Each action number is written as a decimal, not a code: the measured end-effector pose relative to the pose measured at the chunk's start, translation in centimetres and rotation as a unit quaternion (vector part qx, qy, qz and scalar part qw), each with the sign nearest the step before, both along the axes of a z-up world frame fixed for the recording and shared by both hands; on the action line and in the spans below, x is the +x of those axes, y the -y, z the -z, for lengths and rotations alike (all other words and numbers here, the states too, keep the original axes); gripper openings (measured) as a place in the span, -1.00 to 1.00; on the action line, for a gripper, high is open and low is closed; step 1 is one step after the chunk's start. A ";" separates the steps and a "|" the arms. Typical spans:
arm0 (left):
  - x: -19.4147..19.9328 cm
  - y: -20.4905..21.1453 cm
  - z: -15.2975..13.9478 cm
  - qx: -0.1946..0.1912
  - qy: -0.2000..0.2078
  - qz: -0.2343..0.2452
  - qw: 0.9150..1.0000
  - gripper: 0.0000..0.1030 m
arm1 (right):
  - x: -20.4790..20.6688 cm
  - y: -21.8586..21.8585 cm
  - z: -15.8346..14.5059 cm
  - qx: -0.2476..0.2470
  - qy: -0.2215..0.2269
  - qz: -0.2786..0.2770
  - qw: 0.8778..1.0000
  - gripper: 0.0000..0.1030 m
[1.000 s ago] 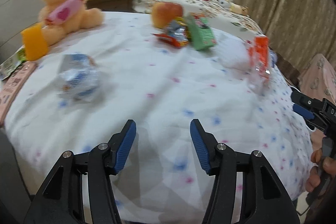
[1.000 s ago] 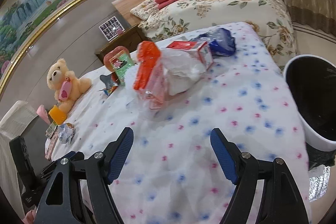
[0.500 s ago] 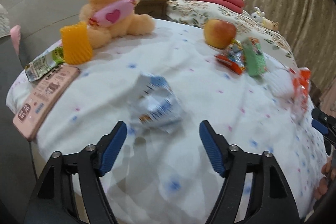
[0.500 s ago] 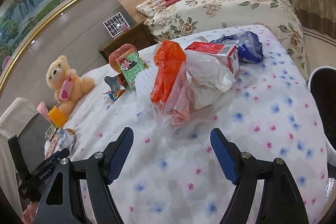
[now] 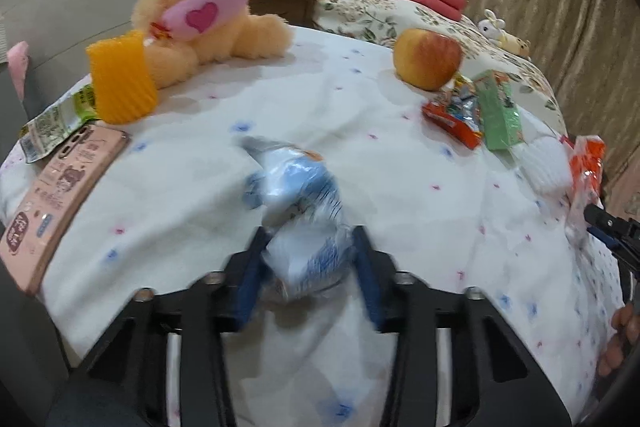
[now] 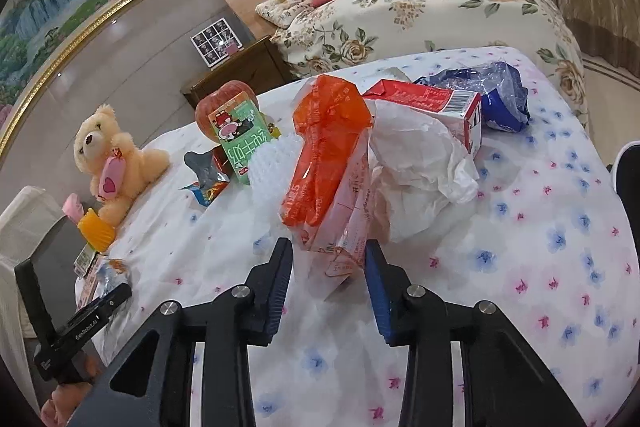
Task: Collect trash
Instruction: 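Grasp the crumpled white-blue wrapper with the left gripper while the right grasps the orange plastic bag, then carry the wrapper and orange plastic bag over the trash bin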
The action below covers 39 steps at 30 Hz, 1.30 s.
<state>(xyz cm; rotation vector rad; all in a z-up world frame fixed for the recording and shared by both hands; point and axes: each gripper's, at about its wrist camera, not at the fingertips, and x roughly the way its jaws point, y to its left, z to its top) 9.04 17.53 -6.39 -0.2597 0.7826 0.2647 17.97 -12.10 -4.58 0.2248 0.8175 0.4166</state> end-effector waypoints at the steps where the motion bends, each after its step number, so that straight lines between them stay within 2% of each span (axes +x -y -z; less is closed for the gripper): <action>1: 0.0 0.3 -0.2 -0.004 0.003 0.005 1.000 -0.36 | -0.2 0.0 -0.1 0.001 0.002 -0.002 1.000 -0.35; 10: 0.2 6.2 -1.4 -0.038 0.019 0.079 0.996 -0.40 | -3.1 1.5 -1.5 0.007 0.018 -0.014 1.000 -0.36; 19: 0.9 12.4 -2.4 -0.052 0.026 0.152 0.987 -0.40 | -4.8 5.7 -1.5 0.007 0.011 0.021 1.000 -0.36; 30: 2.4 19.4 -3.2 -0.059 0.027 0.234 0.970 -0.40 | -6.2 11.3 -1.1 0.008 0.002 0.074 0.997 -0.36; 39: 3.3 23.8 -3.4 -0.060 0.024 0.279 0.958 -0.40 | -7.1 15.6 -1.0 0.005 -0.002 0.114 0.993 -0.36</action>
